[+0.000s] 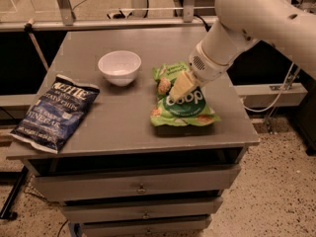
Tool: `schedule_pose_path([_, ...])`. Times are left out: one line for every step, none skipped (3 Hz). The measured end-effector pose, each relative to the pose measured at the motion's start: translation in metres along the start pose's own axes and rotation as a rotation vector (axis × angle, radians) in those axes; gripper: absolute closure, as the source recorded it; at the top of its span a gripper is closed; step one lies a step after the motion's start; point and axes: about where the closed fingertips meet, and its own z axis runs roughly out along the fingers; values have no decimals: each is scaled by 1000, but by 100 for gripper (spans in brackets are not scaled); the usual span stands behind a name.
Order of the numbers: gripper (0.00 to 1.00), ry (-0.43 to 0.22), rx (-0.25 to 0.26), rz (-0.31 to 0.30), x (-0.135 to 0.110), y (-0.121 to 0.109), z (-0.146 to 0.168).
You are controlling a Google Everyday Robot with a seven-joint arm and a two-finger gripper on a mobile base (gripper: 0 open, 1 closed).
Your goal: Place green rice chip bag into white bowl
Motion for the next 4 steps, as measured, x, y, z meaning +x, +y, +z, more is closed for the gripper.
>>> schedule_pose_path([94, -32, 86, -14, 0, -16, -34])
schedule_pose_path([100, -98, 170, -47, -1, -33, -80])
schedule_pose_path([100, -98, 170, -47, -1, -33, -80])
schedule_pose_path([100, -168, 174, -102, -33, -33, -95])
